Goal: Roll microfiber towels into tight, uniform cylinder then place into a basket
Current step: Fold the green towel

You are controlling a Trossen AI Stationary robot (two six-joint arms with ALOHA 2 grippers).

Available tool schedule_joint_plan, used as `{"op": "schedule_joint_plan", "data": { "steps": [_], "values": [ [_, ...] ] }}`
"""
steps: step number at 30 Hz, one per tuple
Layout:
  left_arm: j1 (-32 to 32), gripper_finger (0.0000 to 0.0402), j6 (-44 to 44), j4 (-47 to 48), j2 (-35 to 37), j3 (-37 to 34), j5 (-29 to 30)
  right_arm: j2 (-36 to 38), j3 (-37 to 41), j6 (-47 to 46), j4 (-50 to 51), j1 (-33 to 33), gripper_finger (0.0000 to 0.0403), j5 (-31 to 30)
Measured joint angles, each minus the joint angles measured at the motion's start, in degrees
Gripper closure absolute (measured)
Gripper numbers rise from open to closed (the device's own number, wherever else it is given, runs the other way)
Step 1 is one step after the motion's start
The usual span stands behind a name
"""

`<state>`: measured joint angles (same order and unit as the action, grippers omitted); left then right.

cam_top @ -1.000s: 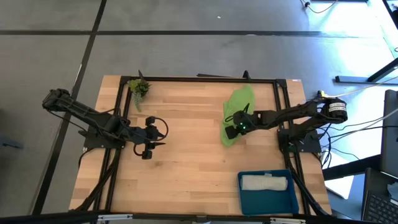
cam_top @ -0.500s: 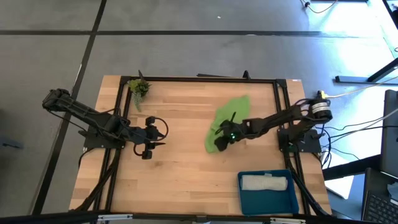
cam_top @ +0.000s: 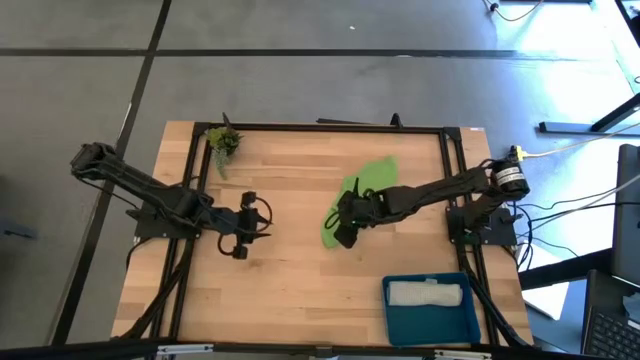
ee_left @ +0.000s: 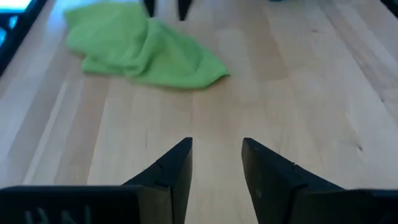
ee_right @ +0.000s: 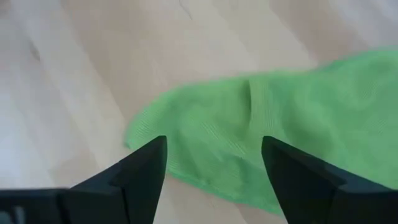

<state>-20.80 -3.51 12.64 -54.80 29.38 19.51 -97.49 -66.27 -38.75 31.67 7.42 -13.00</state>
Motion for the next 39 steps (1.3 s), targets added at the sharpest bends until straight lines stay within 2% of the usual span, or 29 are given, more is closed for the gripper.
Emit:
{"op": "schedule_joint_plan", "data": {
  "steps": [7, 12, 16, 22, 28, 31, 34, 39],
  "values": [
    [0.0, 0.0272, 11.0, -17.8, -12.5, -1.0, -1.2, 0.1, -7.9, 0.5, 9.4, 2.1, 0.0139, -4.5],
    [0.7, 0.0272, 17.4, -25.9, -22.7, -1.0, -2.4, 0.1, -10.4, 0.3, 11.3, 3.7, 0.0139, -4.5],
    [2.5, 0.0272, 19.1, -35.6, -29.3, -1.0, -3.5, 1.1, -12.1, 0.4, 13.1, 5.0, 0.0139, -4.0],
    [5.5, 0.0272, 20.4, -47.9, -36.7, -1.0, -9.2, 5.4, -13.1, 0.1, 15.0, 6.9, 0.0139, -5.4],
    [5.9, 0.0272, 25.5, -49.3, -45.0, 4.6, -10.8, 7.5, -13.1, -1.3, 14.9, 7.7, 0.0139, -6.7],
    [6.0, 0.0272, 29.1, -49.0, -49.1, 8.5, -9.2, 7.5, -13.1, -1.3, 15.0, 7.8, 0.0139, -6.9],
    [6.6, 0.0272, 31.1, -47.0, -51.6, 11.8, -6.8, 7.5, -13.1, -1.3, 15.0, 7.8, 0.0139, -6.9],
    [7.9, 0.0272, 31.6, -42.6, -53.7, 15.5, -7.0, 7.5, -13.1, -1.3, 15.0, 7.8, 0.0139, -6.9]
  ]
}}
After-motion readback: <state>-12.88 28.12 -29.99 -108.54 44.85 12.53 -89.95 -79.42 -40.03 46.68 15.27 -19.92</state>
